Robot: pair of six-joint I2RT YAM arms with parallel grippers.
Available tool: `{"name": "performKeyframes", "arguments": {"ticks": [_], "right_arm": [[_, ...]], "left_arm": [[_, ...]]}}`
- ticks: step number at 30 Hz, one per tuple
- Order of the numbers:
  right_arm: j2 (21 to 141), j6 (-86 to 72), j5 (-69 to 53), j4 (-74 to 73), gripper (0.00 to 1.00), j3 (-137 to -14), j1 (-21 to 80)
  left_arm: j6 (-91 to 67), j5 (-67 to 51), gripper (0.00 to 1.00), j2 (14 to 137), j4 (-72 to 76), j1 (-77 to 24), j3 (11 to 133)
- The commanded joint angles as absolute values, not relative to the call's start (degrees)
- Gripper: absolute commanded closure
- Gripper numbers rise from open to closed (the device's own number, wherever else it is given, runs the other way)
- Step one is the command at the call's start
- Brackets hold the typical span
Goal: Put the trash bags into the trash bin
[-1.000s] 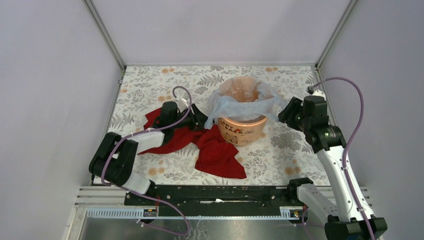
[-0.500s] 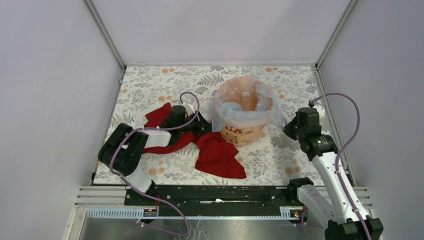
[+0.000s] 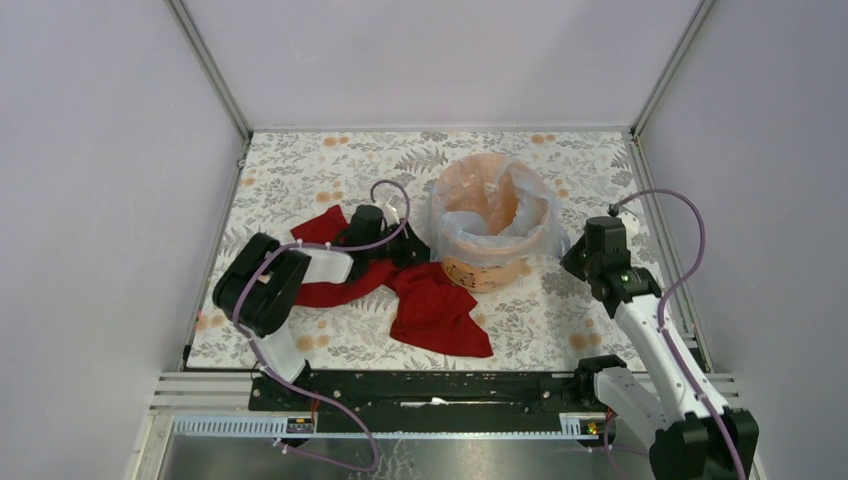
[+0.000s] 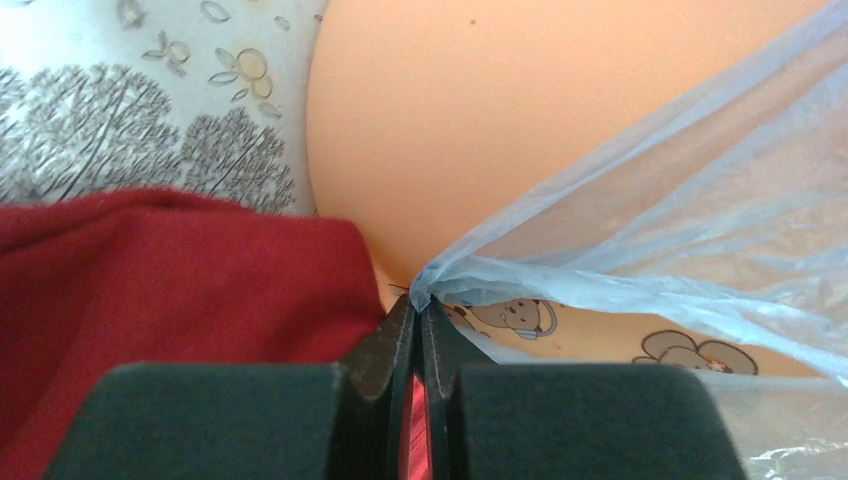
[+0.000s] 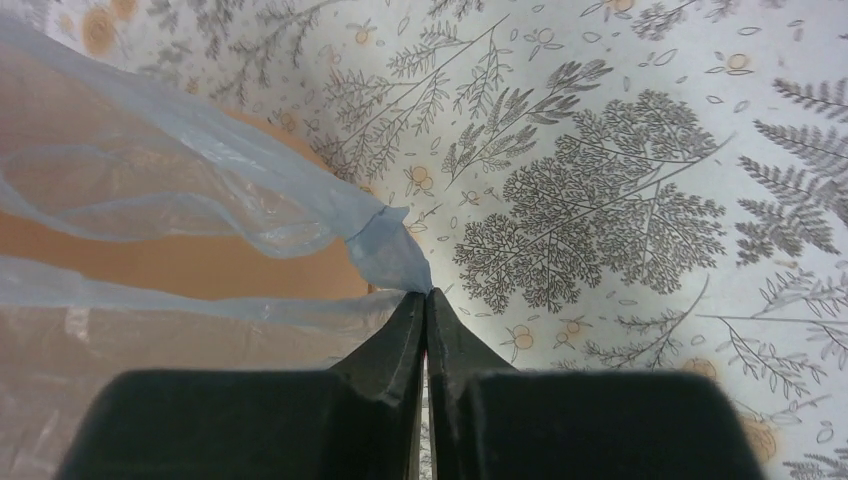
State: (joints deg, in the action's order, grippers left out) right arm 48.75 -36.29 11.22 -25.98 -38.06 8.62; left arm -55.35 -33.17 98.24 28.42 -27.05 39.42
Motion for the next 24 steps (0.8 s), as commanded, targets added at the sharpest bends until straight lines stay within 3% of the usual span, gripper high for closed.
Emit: {"name": "performKeyframes", "arguments": {"ticks": [1, 3, 9, 14, 21, 24], "right_arm": [[54.32, -32.71, 7.10, -20.07, 0.87, -37.68, 8.60], [55.16, -32.50, 5.01, -18.63, 0.79, -35.92, 8.61], [51.83, -33.03, 5.85, -20.50, 0.75, -34.29, 8.61], [46.90, -32.78, 17.26, -27.70, 0.45, -41.53, 8.61], [50.47, -28.79, 29.30, -35.48, 0.43, -56.26, 8.61], [52.02, -27.05, 30.82, -31.73, 0.34, -59.55, 8.48]], "left_arm": [[-53.86, -32.25, 0.93, 102.00, 27.45, -29.49, 46.54], [-53.79, -31.98, 0.92, 103.45, 26.95, -30.30, 48.81], [-53.02, -31.69, 0.92, 105.36, 25.07, -31.16, 53.10], [-50.92, -30.86, 0.92, 104.96, 21.89, -30.74, 54.46], [-51.12, -32.35, 0.90, 105.09, 22.12, -28.90, 54.45], [-50.97, -32.84, 0.89, 105.04, 21.89, -28.65, 54.62]]}}
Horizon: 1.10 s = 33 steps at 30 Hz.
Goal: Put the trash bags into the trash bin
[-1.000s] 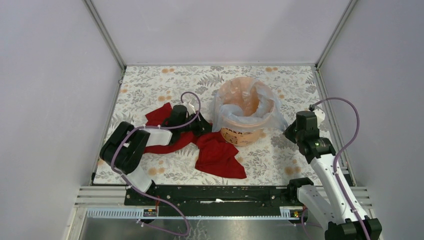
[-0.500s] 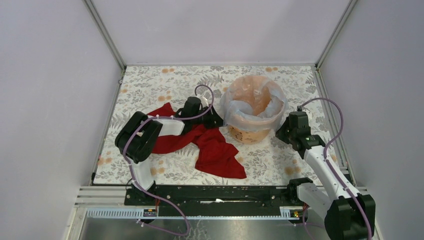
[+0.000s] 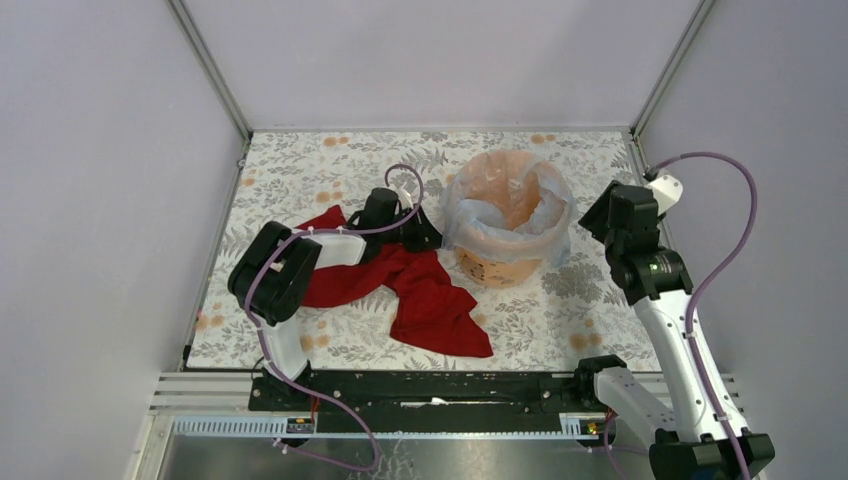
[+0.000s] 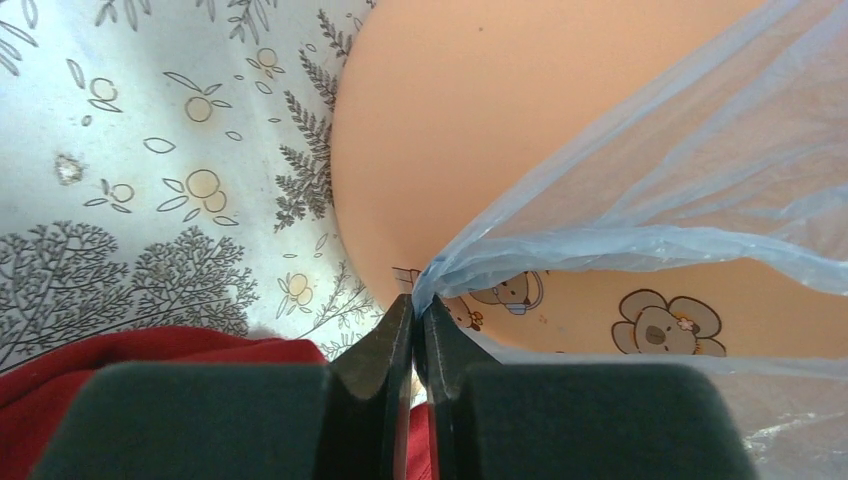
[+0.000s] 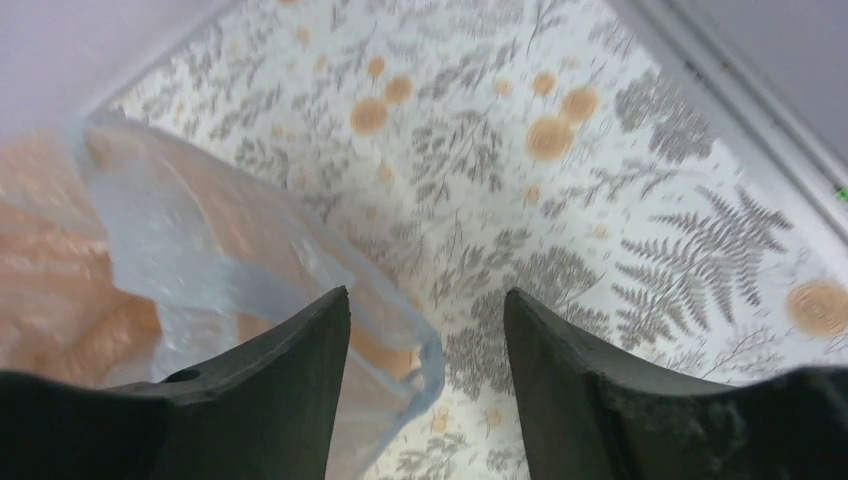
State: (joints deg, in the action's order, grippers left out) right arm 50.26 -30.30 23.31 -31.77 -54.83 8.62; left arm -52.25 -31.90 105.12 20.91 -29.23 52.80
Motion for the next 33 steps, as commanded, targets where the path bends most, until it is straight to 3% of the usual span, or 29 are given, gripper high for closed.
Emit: {"name": "performKeyframes", "arguments": {"ticks": [1, 7, 16, 24, 33], "right_arm": [[52.97, -27.06, 30.27, -30.23, 0.33, -60.22, 8.44], [61.08, -28.87, 16.49, -24.29, 0.31, -59.32, 2.88], [58.64, -29.43, -6.74, -15.29, 0.32, -46.71, -4.56], [59.73, -28.53, -9.87, -11.37, 0.34, -42.89, -4.57], [68.50, -29.18, -5.99, -4.10, 0.83, -38.72, -4.57]], "left_arm": [[-51.04, -33.08, 0.89, 105.17, 22.04, -28.61, 54.71], [-51.94, -33.77, 0.88, 105.46, 22.52, -28.65, 55.66], [-51.63, -34.28, 0.88, 105.43, 21.87, -28.65, 56.65], [-51.57, -33.89, 0.88, 105.43, 21.53, -28.65, 56.87], [-51.86, -33.41, 0.88, 105.98, 21.62, -28.96, 56.79]]}}
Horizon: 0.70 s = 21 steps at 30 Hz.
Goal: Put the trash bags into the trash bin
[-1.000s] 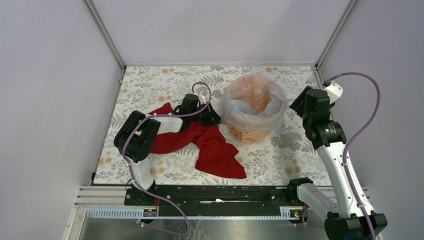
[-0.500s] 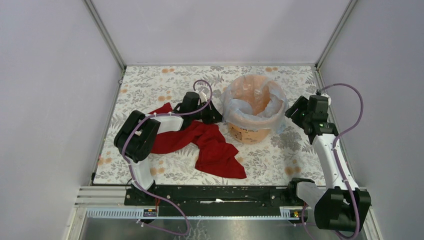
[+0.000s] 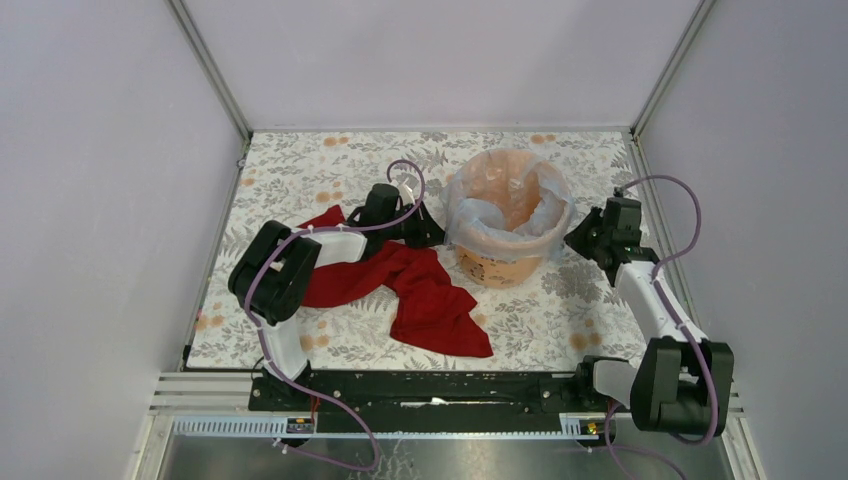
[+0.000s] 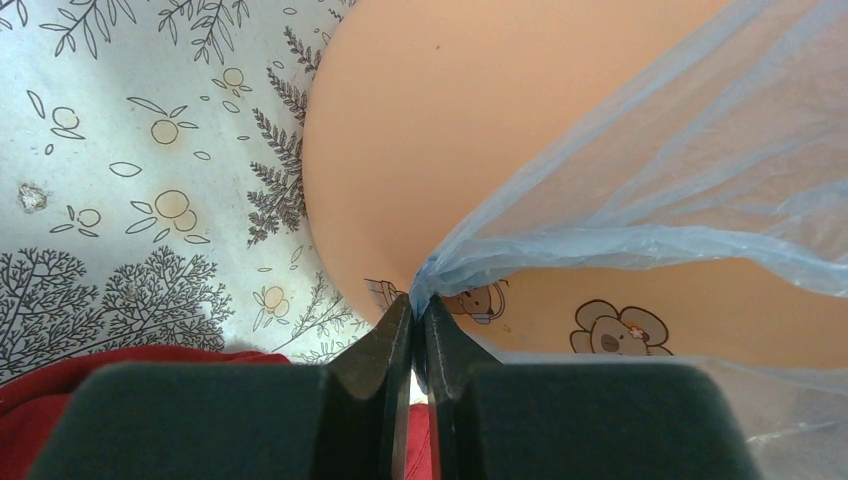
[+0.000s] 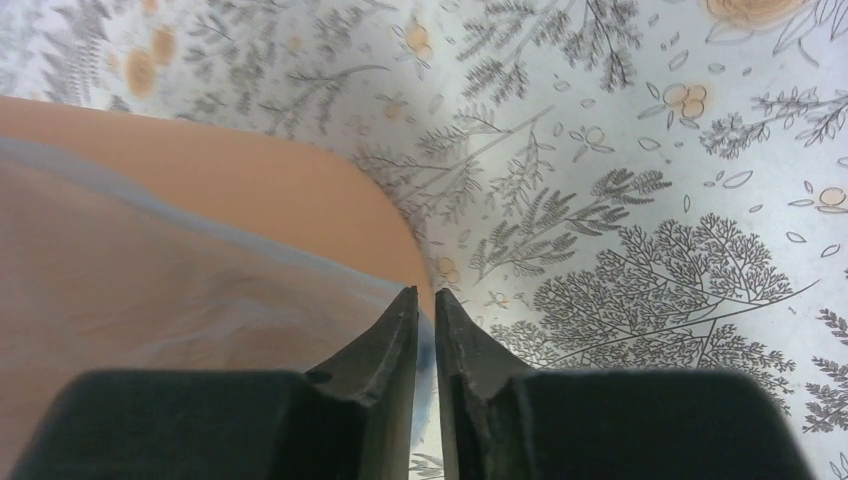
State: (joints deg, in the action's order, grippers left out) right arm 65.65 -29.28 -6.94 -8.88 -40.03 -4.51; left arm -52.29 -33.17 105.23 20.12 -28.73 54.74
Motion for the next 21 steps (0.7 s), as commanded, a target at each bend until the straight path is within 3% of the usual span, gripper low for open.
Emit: {"name": "performKeyframes", "arguments": {"ticks": [1, 7, 15, 18, 21], "right_arm": [[69.51, -29.47, -5.75, -3.74, 0.86, -38.38, -4.57], [75.30, -29.75, -7.25, -2.01, 1.00, -36.69, -4.57], [80.14, -29.87, -10.65, -4.10, 0.99, -38.13, -4.57], [73.58, -28.02, -2.57, -12.69, 0.72, -41.41, -4.57], [67.37, -26.28, 5.39, -20.08, 0.54, -44.80, -4.66]], "left_arm": [[-51.78, -33.27, 0.89, 106.20, 21.62, -29.04, 56.71], [-51.81, -33.30, 0.90, 106.53, 22.14, -29.35, 56.34], [-51.99, -33.84, 0.90, 106.52, 22.54, -29.35, 56.23], [-51.13, -33.61, 0.90, 106.03, 21.31, -29.33, 56.69], [-50.72, -33.70, 0.90, 106.22, 20.88, -29.29, 57.20]]}}
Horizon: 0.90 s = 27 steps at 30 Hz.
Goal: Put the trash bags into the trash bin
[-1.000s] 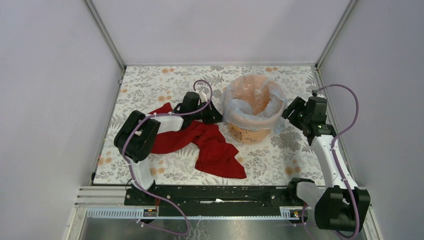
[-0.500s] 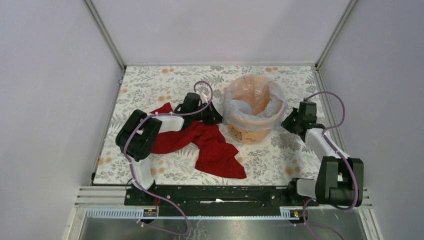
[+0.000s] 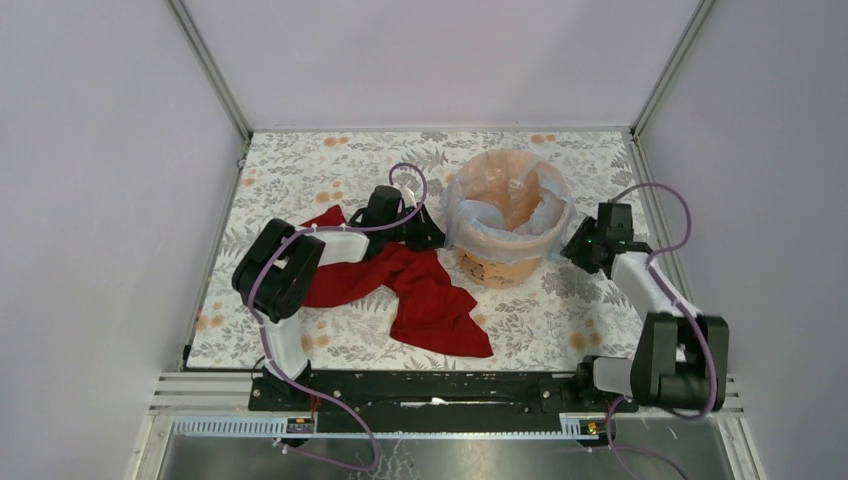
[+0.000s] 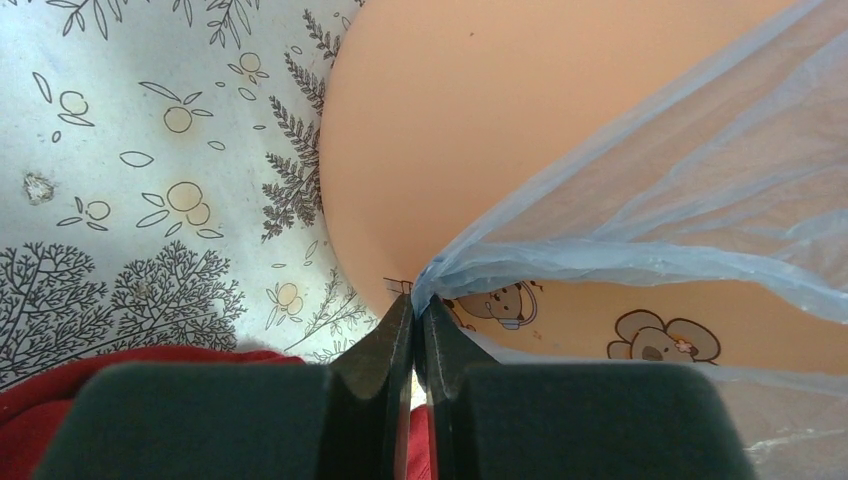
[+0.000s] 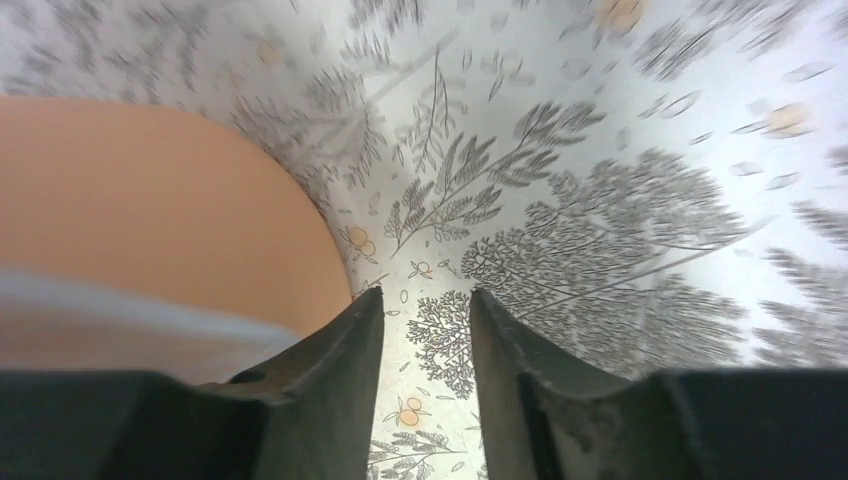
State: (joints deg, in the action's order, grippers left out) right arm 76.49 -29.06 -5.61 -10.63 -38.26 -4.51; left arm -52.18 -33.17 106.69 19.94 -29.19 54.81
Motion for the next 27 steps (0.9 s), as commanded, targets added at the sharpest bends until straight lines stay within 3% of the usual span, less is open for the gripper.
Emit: {"name": "performKeyframes", "arguments": {"ticks": [1, 3, 6, 10, 19, 23, 27], "right_arm": [[65.47, -26.13, 6.75, -20.91, 0.48, -45.12, -4.97], [61.99, -25.65, 7.50, -20.86, 0.37, -44.67, -6.38], [57.22, -25.01, -1.38, -15.32, 0.28, -40.90, -10.13], [54.67, -25.72, -14.30, -5.49, 0.26, -36.62, -12.04], [66.98, -28.80, -28.33, 7.72, 0.29, -32.97, -12.11], [71.50, -29.80, -28.80, 12.66, 0.45, -31.75, -12.13], [76.33, -29.95, -26.33, 14.50, 0.71, -30.98, -12.06]], "left_arm": [[-50.78, -33.67, 0.90, 106.33, 20.98, -29.27, 57.22], [-50.95, -33.71, 0.90, 106.67, 21.16, -29.27, 57.37], [-51.32, -34.26, 0.90, 107.17, 21.38, -29.27, 57.63], [-51.06, -34.27, 0.90, 106.76, 21.06, -29.29, 57.74], [-51.51, -34.06, 0.90, 106.90, 21.36, -29.35, 58.23], [-51.58, -34.10, 0.90, 107.16, 21.36, -29.35, 58.36], [-51.43, -33.65, 0.91, 107.60, 21.04, -29.43, 58.36]]}}
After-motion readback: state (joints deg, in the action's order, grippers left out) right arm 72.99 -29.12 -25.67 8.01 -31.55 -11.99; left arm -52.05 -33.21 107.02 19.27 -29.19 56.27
